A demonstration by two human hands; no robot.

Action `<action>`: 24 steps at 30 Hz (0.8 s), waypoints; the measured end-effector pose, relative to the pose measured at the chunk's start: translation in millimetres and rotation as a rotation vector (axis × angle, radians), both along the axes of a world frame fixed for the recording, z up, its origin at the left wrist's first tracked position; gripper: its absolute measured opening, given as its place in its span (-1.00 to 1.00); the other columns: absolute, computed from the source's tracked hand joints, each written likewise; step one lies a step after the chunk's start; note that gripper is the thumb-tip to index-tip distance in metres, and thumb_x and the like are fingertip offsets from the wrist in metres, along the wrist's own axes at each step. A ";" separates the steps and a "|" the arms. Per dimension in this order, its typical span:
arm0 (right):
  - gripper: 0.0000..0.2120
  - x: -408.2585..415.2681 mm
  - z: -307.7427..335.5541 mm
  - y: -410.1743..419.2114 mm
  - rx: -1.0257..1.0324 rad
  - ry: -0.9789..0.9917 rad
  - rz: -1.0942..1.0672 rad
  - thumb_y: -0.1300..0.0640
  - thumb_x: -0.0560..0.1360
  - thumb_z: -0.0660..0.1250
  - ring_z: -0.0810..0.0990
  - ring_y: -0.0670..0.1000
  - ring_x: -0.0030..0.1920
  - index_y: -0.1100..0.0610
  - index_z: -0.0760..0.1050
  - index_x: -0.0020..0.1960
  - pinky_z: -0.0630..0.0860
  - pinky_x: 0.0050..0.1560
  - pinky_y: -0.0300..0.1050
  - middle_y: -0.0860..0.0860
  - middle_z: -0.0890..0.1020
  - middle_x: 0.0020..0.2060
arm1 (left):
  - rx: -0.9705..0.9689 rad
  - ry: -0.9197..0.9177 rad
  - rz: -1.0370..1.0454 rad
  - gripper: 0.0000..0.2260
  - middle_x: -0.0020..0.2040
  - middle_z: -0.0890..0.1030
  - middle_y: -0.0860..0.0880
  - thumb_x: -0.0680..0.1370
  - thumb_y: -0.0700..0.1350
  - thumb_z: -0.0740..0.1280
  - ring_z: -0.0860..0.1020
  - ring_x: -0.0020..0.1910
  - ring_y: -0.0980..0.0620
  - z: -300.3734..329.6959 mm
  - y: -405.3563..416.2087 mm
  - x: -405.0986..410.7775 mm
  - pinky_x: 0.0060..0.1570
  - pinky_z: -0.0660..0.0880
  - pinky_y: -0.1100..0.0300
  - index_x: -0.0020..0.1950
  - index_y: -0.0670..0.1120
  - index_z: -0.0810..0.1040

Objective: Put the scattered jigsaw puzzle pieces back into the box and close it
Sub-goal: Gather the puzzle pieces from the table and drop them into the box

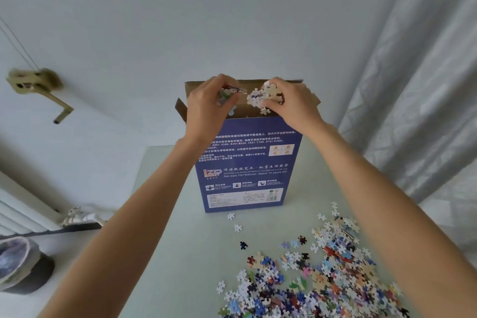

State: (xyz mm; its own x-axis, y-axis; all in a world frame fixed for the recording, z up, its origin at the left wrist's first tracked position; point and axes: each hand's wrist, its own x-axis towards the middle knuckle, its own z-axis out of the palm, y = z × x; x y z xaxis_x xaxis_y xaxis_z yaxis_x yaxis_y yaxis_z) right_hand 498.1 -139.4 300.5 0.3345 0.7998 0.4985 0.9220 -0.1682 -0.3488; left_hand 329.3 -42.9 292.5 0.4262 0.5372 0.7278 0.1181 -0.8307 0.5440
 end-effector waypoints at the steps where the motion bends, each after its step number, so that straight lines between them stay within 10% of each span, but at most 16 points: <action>1: -0.66 1.5 -0.4 2.0 -0.003 0.002 0.002 0.02 0.49 0.36 0.58 0.04 -0.10 0.11 0.46 0.21 0.25 -0.27 -0.23 0.07 0.65 -0.03 | 0.049 0.040 0.004 -0.90 -0.13 0.61 0.06 0.47 -0.17 0.41 0.52 -0.19 0.16 -1.8 5.3 5.2 -0.22 0.43 0.40 -0.04 -0.12 0.59; 8: -0.67 13.5 -5.8 9.1 -0.076 -0.001 0.026 -0.03 0.50 0.32 0.46 -0.01 -0.40 0.13 0.42 0.16 0.25 -0.45 -0.23 -0.06 0.46 -0.43 | 0.124 0.378 0.062 -0.87 -0.10 0.64 0.02 0.52 -0.02 0.35 0.55 -0.25 0.01 -17.5 29.5 24.0 -0.24 0.51 0.09 0.00 -0.01 0.61; 24: -0.62 9.9 -4.2 20.0 -0.104 -0.014 0.040 -0.13 0.43 0.38 0.54 0.01 -0.14 0.14 0.52 0.06 0.35 -0.26 -0.10 0.01 0.61 -0.13 | 0.215 0.389 0.080 -0.88 -0.18 0.65 0.12 0.53 -0.04 0.32 0.59 -0.20 0.08 -27.2 22.5 -1.9 -0.27 0.52 0.17 0.03 0.01 0.59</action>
